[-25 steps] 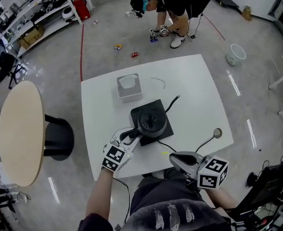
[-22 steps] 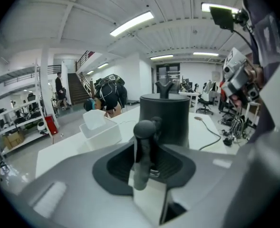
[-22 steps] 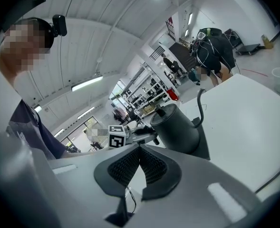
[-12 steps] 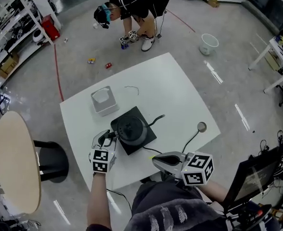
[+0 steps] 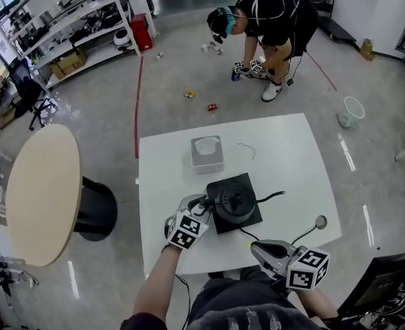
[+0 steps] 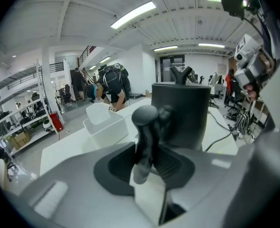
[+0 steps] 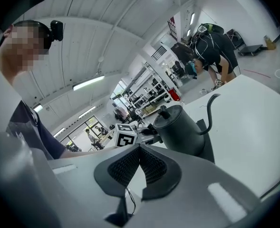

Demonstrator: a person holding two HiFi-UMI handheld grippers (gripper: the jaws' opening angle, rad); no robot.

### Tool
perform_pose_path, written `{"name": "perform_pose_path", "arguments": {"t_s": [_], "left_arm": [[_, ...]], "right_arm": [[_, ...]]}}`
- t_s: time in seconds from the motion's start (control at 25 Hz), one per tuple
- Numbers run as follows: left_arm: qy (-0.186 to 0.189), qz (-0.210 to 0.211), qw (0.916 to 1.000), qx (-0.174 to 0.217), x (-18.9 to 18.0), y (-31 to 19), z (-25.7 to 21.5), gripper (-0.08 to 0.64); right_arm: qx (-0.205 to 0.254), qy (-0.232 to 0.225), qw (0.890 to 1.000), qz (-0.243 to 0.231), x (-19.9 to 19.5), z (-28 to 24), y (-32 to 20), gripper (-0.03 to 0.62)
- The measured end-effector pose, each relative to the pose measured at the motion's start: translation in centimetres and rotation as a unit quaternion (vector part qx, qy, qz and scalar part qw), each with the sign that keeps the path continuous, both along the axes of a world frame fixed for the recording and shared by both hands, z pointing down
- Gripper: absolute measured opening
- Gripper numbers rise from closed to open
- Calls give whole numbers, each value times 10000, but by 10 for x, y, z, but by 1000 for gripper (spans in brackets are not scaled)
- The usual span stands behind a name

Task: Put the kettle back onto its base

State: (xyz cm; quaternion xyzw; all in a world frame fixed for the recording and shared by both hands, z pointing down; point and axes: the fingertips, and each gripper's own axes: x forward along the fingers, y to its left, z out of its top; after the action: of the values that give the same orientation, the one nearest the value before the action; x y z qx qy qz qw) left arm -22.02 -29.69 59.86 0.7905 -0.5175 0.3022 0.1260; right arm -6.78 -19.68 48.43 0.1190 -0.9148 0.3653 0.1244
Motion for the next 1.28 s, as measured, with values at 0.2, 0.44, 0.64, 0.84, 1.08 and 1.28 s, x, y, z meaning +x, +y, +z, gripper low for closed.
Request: {"name": "perform_pose_path", "arguments": {"t_s": [0.2, 0.44, 0.64, 0.84, 1.08, 1.28], "left_arm": [[115, 76, 9999, -82, -8, 10, -6, 104], [298, -76, 9992, -263, -14, 10, 0, 152], [570, -265, 9977, -269, -30, 24, -8, 311], [529, -256, 9982, -95, -49, 46, -24, 367], [448, -253, 9985, 202, -78, 93, -51, 364], [1077, -274, 9924, 536, -88, 131, -67, 349]], "right_arm": [[-5, -23, 10000, -27, -17, -9, 7, 2], [70, -25, 9999, -72, -29, -16, 11, 2], [345, -22, 9991, -226, -41, -22, 14, 2], [725, 53, 9964, -435, -51, -17, 22, 2], [876, 18, 9935, -730, -89, -18, 51, 2], [1121, -61, 9878, -1081, -130, -16, 67, 2]]}}
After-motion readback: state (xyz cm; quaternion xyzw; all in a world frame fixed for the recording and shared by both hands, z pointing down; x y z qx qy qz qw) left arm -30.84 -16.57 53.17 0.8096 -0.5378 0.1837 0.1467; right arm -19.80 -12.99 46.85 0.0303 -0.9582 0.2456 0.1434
